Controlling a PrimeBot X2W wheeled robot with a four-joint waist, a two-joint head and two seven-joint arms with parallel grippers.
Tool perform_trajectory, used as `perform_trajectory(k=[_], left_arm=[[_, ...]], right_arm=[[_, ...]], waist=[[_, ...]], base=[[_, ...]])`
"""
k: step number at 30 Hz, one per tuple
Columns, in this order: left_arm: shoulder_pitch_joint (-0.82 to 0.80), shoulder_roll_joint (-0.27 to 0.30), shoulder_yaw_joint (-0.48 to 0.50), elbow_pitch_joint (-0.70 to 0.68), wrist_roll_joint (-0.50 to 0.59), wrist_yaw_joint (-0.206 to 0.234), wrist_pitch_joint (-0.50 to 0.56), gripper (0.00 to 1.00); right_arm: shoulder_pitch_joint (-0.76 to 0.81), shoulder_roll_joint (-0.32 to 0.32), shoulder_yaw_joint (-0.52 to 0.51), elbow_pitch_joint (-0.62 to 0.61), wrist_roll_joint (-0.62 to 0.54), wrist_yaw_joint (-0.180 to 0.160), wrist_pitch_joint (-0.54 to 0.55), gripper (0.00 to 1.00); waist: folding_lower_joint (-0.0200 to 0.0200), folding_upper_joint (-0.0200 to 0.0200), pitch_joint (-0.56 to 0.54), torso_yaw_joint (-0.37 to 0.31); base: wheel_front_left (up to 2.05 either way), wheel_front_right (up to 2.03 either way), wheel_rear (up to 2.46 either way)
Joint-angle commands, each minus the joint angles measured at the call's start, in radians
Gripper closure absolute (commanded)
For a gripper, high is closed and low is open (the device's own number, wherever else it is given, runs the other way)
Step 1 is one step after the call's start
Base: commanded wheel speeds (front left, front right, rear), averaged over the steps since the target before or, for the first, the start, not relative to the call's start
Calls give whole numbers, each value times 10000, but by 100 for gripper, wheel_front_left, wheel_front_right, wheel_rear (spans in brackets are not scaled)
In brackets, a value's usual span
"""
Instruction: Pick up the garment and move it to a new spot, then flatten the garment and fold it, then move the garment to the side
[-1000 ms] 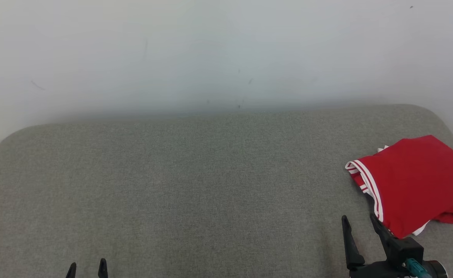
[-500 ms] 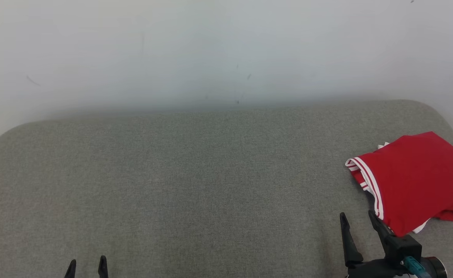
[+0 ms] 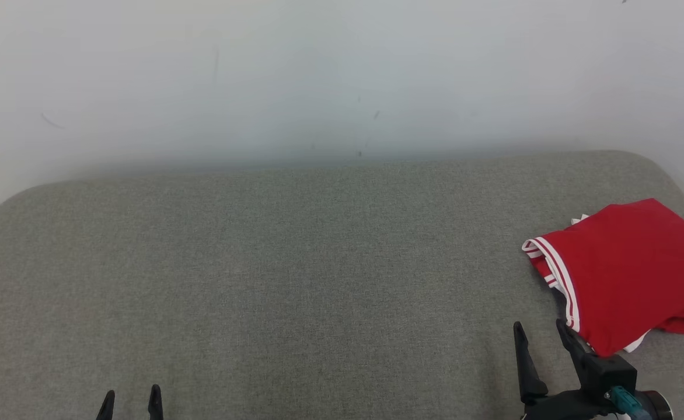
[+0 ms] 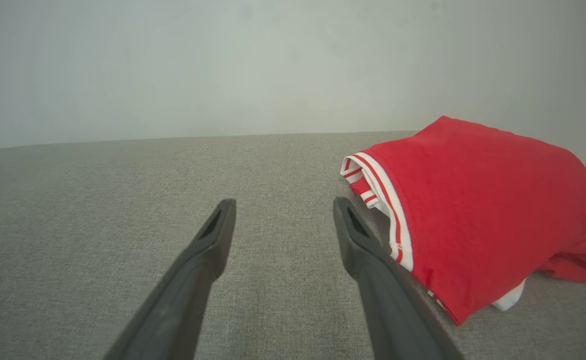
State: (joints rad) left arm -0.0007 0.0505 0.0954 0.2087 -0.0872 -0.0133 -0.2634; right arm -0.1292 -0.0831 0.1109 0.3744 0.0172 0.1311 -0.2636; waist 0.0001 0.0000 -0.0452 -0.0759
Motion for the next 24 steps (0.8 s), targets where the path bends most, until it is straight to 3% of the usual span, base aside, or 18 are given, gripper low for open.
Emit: perform_trajectory(k=[1, 17, 19, 24], left_arm=[[-47, 9, 41, -9, 13, -2, -2, 0], [-81, 9, 7, -21, 6, 50, -2, 0], [-66, -3, -45, -7, 52, 52, -5, 0], [-2, 9, 22, -16, 55, 22, -2, 0]], right_arm=[[-22, 54, -109, 90, -166, -8, -9, 0], [-165, 164, -321, 238, -299, -9, -9, 0], [-111, 107, -358, 236, -234, -8, -9, 0], [-77, 176, -337, 204, -297, -5, -9, 0]], waist=[[-1, 0, -1, -4], [-1, 0, -3, -11], [-1, 0, -29, 613], [-1, 0, -27, 621]], base=[[0, 0, 0], [0, 0, 0], [0, 0, 0], [0, 0, 0]])
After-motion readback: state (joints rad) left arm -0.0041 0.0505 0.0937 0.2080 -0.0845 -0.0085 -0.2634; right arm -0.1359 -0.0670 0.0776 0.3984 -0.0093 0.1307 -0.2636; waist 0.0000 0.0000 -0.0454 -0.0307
